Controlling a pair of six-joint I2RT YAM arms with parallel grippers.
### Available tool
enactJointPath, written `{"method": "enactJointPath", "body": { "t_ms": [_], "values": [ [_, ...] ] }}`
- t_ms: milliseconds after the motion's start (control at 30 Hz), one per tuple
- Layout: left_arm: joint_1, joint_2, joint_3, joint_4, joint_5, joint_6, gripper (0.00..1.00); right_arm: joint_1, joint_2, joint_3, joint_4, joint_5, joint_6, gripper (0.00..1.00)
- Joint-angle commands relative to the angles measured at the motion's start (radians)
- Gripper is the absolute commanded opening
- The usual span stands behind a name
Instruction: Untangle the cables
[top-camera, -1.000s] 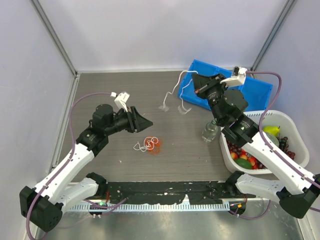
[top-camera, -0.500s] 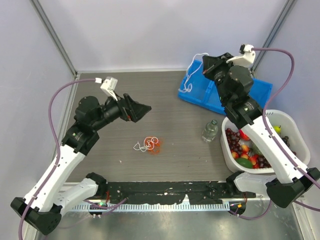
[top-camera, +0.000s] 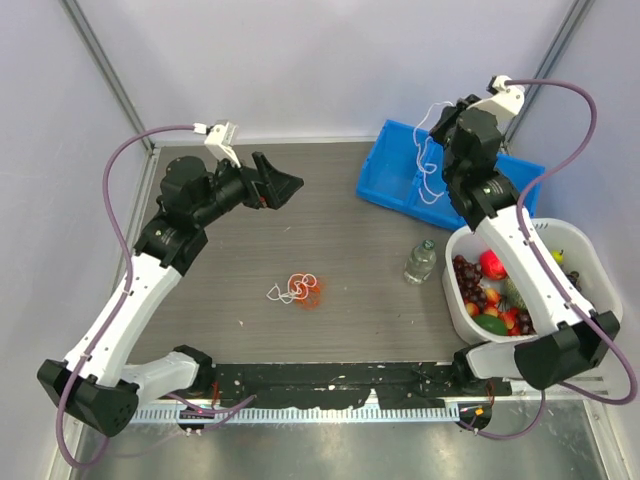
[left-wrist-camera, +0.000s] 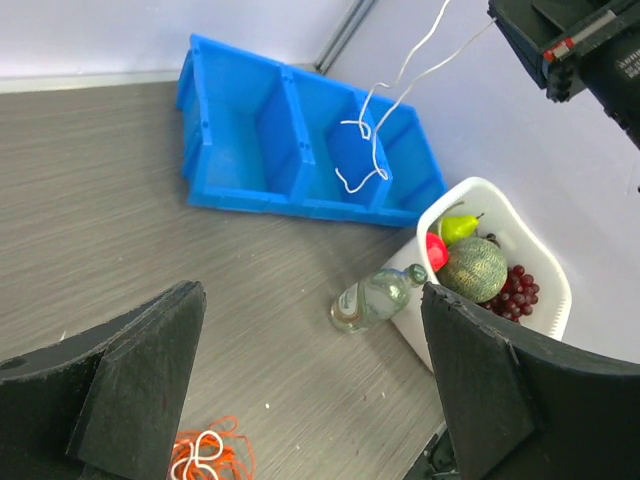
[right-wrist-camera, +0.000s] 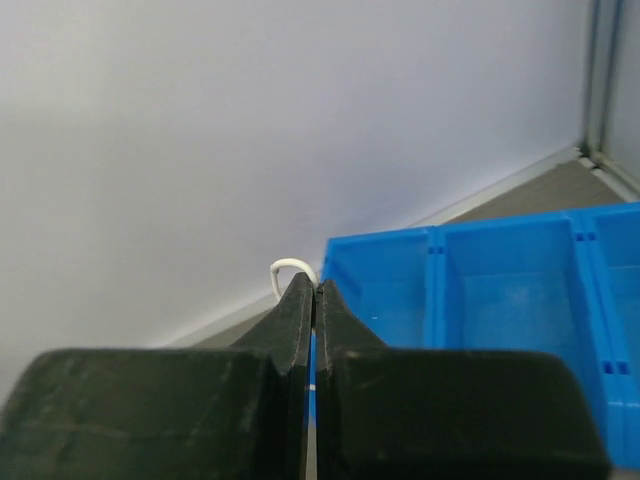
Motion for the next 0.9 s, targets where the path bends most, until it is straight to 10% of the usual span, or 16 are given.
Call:
{"method": "enactJointPath", "body": {
  "t_ms": [0,600,867],
  "values": [
    [0.011,-0.021,-0.050,0.032,0.047,0.038,0.93,-0.060,0.044,0.034,0.018,0.120,-0.076,0.01],
    [0.011,-0.049,-0.094,0.016,0.022,0.074,0.92,-0.221,0.257,0.017,0.064,0.074,-0.102,0.02],
    [0.011,-0.030,-0.096,0.002,0.001,0.087,0.92,-0.227,0.340,0.097,-0.221,-0.007,-0.032,0.60]
  ]
}}
